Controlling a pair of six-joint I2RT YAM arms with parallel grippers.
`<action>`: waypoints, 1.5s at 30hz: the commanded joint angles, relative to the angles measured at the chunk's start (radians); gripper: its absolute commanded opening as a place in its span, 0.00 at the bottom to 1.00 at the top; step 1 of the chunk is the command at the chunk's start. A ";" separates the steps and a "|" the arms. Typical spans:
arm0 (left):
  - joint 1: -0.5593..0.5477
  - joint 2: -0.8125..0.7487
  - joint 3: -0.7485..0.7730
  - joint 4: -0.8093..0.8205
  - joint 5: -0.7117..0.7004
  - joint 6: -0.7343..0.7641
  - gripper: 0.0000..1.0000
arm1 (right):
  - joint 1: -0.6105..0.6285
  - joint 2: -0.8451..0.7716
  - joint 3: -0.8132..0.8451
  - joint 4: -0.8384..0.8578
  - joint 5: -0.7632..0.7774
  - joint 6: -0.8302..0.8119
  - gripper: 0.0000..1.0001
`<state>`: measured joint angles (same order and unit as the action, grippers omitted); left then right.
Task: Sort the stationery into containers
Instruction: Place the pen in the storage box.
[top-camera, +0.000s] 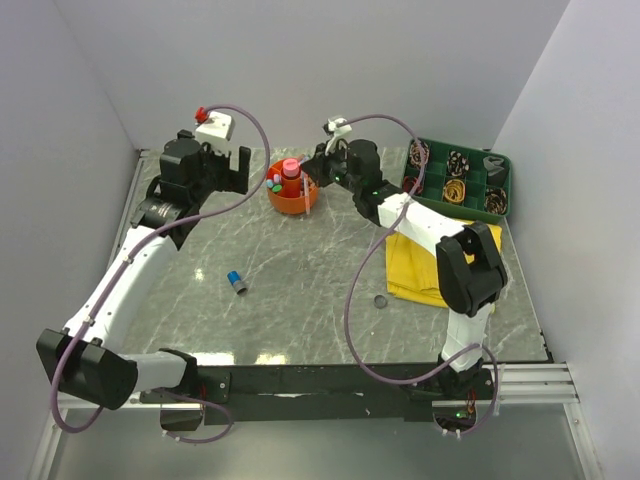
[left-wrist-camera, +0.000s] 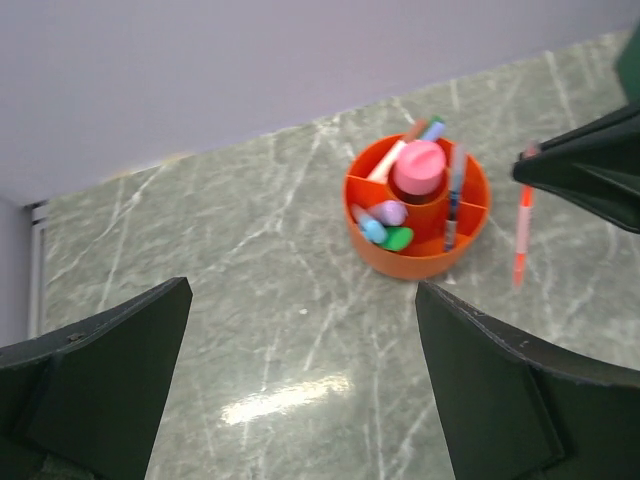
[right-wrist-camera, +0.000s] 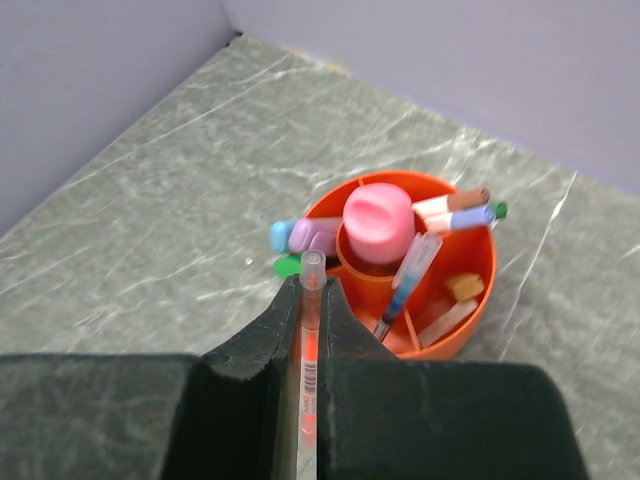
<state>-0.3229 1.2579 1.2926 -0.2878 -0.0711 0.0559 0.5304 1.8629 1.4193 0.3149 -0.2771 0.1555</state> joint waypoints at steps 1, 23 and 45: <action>0.021 -0.017 -0.042 0.049 -0.047 -0.011 0.99 | 0.008 0.039 0.070 0.159 0.033 -0.060 0.00; 0.042 0.031 -0.064 0.015 -0.016 -0.042 0.99 | 0.013 0.311 0.375 0.047 0.104 -0.044 0.00; 0.077 -0.020 -0.098 -0.067 -0.076 -0.149 1.00 | 0.031 0.128 0.222 -0.066 0.144 -0.054 0.51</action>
<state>-0.2695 1.2896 1.1885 -0.3401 -0.1474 -0.0643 0.5568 2.1227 1.6501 0.2768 -0.1608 0.1207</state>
